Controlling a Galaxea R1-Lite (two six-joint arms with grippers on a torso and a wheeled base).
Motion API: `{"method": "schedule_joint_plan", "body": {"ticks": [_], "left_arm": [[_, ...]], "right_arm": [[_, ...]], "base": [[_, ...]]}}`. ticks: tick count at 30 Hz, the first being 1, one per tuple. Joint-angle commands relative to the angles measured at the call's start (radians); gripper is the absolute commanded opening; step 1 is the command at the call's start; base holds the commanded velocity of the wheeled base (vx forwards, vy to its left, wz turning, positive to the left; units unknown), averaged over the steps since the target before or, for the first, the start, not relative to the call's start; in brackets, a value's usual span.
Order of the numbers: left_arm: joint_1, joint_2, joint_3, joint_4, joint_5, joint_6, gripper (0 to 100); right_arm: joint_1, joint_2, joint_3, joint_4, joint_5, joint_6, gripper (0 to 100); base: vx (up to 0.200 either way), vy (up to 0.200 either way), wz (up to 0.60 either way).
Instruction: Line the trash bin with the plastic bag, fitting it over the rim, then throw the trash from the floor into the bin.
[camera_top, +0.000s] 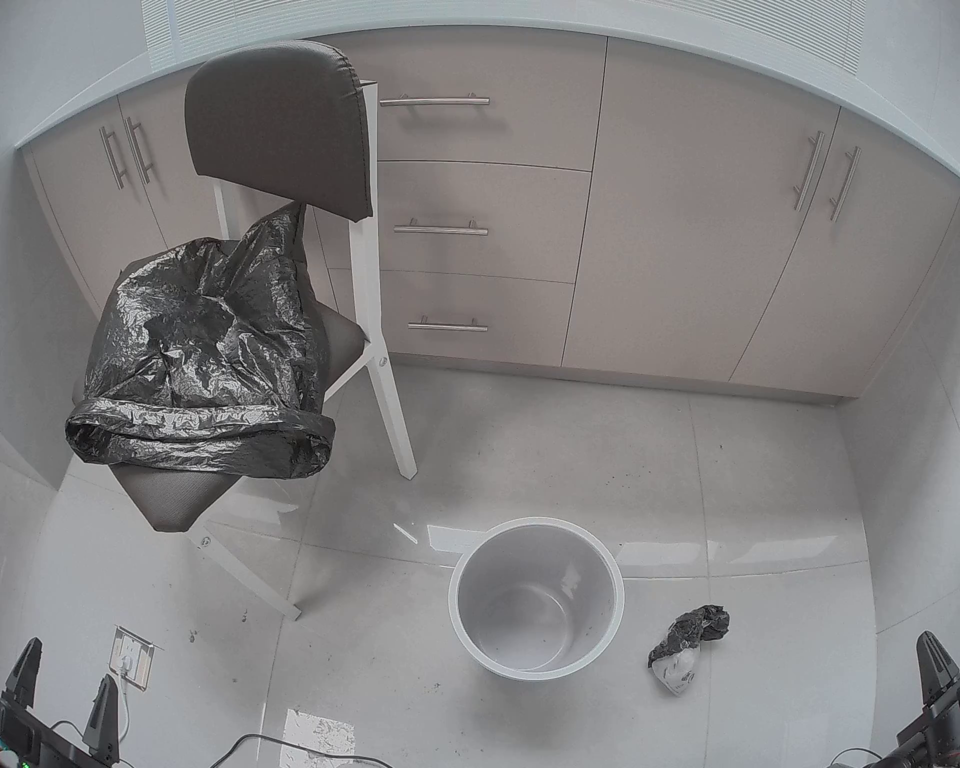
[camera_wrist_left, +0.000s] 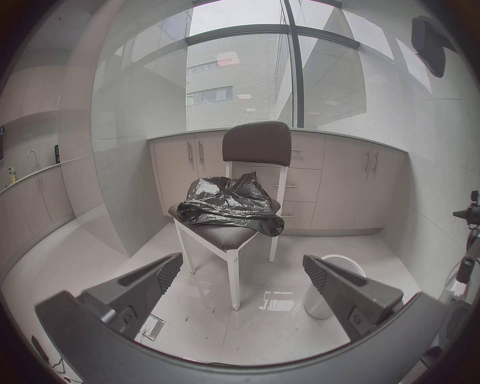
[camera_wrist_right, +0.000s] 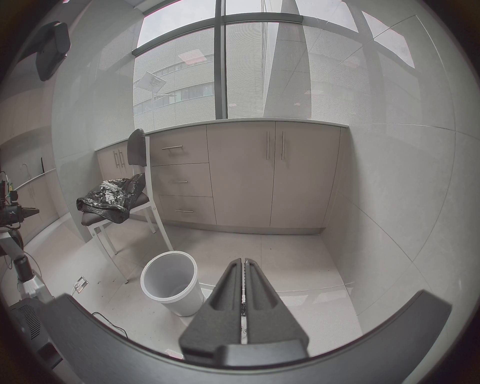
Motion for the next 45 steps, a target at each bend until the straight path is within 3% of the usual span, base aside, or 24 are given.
{"method": "schedule_joint_plan", "body": {"ticks": [1,12,14,15,16,19,27,35,36,37,38,39,40,41,42,44,45], "left_arm": [[0.001,-0.016,0.016,0.000,0.001,-0.001,100],[0.001,-0.016,0.012,-0.008,-0.005,0.005,100],[-0.045,0.136,-0.272,-0.008,-0.013,-0.171,100],[-0.051,0.162,-0.306,-0.003,-0.011,-0.202,100],[-0.090,0.261,-0.433,0.035,-0.005,-0.307,100],[-0.111,0.352,-0.547,0.091,-0.013,-0.298,100],[-0.114,0.375,-0.415,0.088,-0.010,-0.225,100],[-0.119,0.386,-0.386,0.088,-0.016,-0.143,100],[-0.123,0.387,-0.384,0.091,-0.024,-0.128,100],[-0.148,0.392,-0.384,0.094,-0.056,-0.123,100],[-0.148,0.392,-0.384,0.094,-0.056,-0.123,100],[-0.168,0.400,-0.389,0.095,-0.077,-0.125,100],[-0.169,0.400,-0.389,0.095,-0.080,-0.123,100],[-0.169,0.400,-0.389,0.095,-0.080,-0.123,100],[-0.172,0.423,-0.390,0.094,-0.085,-0.114,100],[-0.186,0.467,-0.390,0.089,-0.085,-0.099,100],[-0.211,0.544,-0.395,0.078,-0.080,-0.062,100]], "right_arm": [[0.001,-0.016,0.013,-0.001,-0.001,0.000,0],[0.003,-0.016,0.015,-0.001,0.001,0.006,0],[0.003,-0.016,0.015,-0.001,0.001,0.011,0],[0.004,-0.016,0.015,-0.001,0.002,0.011,0],[0.004,-0.016,0.015,0.001,0.002,0.011,0],[0.003,-0.016,0.015,-0.002,-0.001,0.010,0],[0.001,-0.016,0.015,-0.010,-0.014,-0.001,0],[0.003,-0.013,-0.015,-0.039,-0.030,0.026,0],[0.012,0.045,-0.186,-0.081,-0.016,0.161,0],[0.082,0.303,-0.633,-0.053,-0.039,0.514,0],[0.082,0.303,-0.633,-0.053,-0.039,0.514,0],[0.085,0.423,-0.874,0.102,-0.051,0.464,0],[0.079,0.456,-0.909,0.159,-0.042,0.373,0],[0.079,0.456,-0.909,0.159,-0.042,0.373,0],[0.085,0.510,-0.889,0.177,-0.022,0.260,0],[0.099,0.553,-0.840,0.131,0.010,0.267,0],[0.115,0.630,-0.771,0.025,0.042,0.293,0]], "base": [[0.000,0.000,0.00],[0.000,0.000,0.00],[0.000,0.000,0.00],[0.000,0.000,0.00],[0.000,0.000,0.00],[0.000,0.000,0.00],[0.000,0.000,0.00],[0.000,0.000,0.00],[0.000,0.000,0.00],[0.000,0.000,0.00],[0.000,0.000,0.00],[0.000,0.000,0.00],[0.000,0.000,0.00],[0.000,0.000,0.00],[0.000,0.000,0.00],[0.000,0.000,0.00],[0.000,0.000,0.00]]}}
